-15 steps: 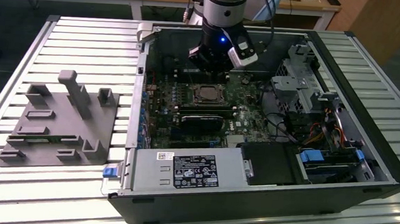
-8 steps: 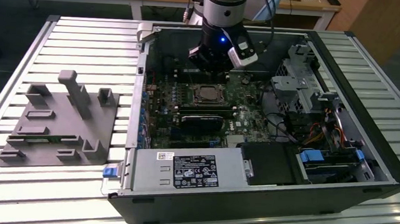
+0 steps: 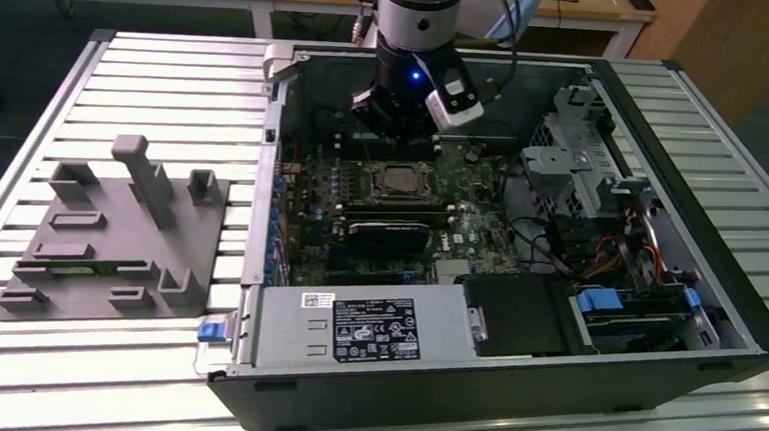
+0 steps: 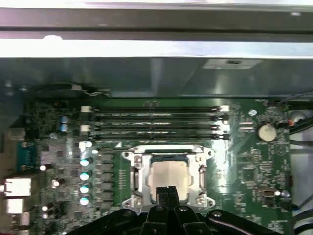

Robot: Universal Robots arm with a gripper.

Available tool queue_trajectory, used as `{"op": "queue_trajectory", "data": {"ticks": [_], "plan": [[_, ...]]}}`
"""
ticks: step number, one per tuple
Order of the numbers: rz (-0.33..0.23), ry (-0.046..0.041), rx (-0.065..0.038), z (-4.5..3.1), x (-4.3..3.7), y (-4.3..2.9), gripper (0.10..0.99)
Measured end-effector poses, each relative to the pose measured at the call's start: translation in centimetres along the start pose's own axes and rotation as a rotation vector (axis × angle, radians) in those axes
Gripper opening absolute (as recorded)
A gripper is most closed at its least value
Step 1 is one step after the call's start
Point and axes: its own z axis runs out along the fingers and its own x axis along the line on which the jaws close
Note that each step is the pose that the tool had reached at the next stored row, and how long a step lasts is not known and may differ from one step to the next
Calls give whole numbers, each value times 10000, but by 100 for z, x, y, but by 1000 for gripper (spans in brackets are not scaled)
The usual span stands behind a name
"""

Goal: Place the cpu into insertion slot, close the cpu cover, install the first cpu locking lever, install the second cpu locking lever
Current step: 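Install the first cpu locking lever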

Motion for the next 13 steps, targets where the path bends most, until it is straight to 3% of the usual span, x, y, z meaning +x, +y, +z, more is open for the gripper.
{"op": "queue_trajectory", "data": {"ticks": [9, 13], "plan": [[0, 0, 1, -11, 313, -7, 106], [0, -1, 0, -14, 417, -9, 106]]}}
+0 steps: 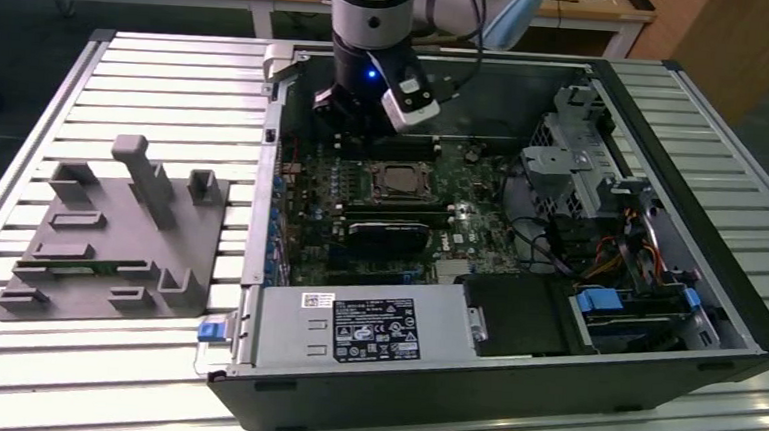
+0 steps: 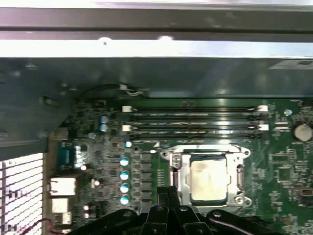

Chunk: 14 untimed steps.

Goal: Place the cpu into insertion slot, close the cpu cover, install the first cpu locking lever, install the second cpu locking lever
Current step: 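Install the first cpu locking lever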

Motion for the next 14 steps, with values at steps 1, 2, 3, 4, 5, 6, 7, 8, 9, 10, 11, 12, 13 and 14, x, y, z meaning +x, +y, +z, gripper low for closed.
{"op": "queue_trajectory", "data": {"ticks": [1, 2, 3, 4, 5, 6, 7, 8, 9, 10, 11, 12, 13, 14], "plan": [[0, 0, -4, 0, 17, 0, 106], [0, 1, -9, -1, 34, -1, 106], [1, 1, -21, -2, 48, -1, 106], [2, 1, -44, -2, 58, -1, 106], [4, 2, -93, -2, 70, -2, 106], [6, 3, -150, -3, 79, -2, 106], [8, 5, -212, -3, 89, -2, 106], [10, 7, -272, -3, 98, -2, 106], [12, 8, -347, -4, 105, -3, 106], [16, 11, -441, -4, 111, -3, 106], [20, 13, -547, -4, 118, -4, 106], [26, 16, -641, -4, 124, -4, 106], [29, 19, -725, -5, 130, -4, 106], [32, 22, -811, -5, 137, -5, 106]]}}
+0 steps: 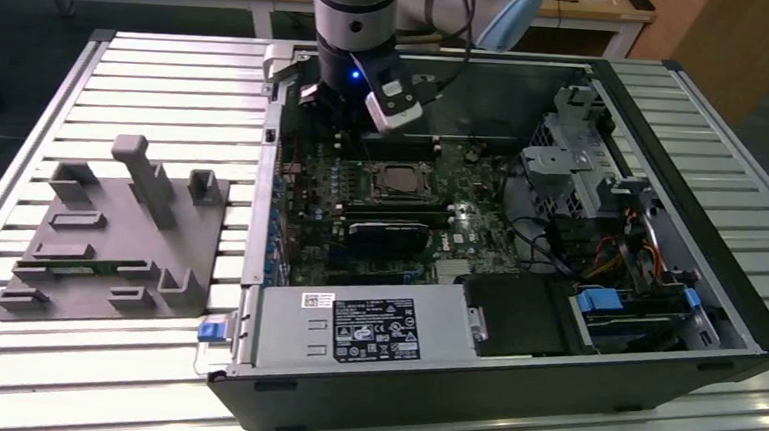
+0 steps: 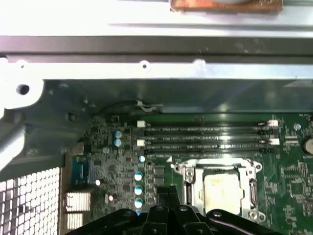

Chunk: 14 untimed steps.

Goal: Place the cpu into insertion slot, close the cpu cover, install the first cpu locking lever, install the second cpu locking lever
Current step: 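Install the first cpu locking lever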

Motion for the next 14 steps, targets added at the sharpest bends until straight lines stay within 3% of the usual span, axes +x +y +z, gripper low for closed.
{"op": "queue_trajectory", "data": {"ticks": [11, 12, 14], "plan": [[39, 25, -1051, -3, 62, -5, 106], [42, 26, -1135, -3, 66, -6, 106], [45, 27, -1189, -3, 68, -5, 106]]}}
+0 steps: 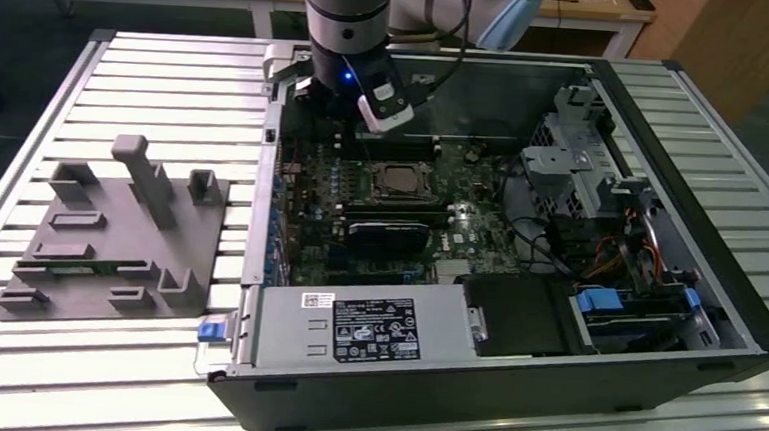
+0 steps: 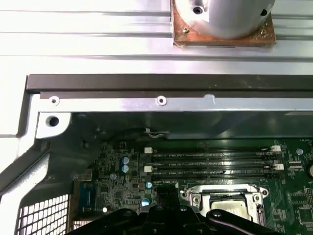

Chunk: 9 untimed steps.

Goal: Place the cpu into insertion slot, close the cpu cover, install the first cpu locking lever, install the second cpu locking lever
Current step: 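Install the first cpu locking lever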

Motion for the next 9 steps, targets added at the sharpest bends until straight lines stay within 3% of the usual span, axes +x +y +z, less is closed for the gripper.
{"op": "queue_trajectory", "data": {"ticks": [3, 6, 9], "plan": [[0, 0, -10, 0, 0, 0, 106], [6, 4, -174, 9, 0, -4, 106], [7, 4, -234, 27, -6, -8, 106]]}}
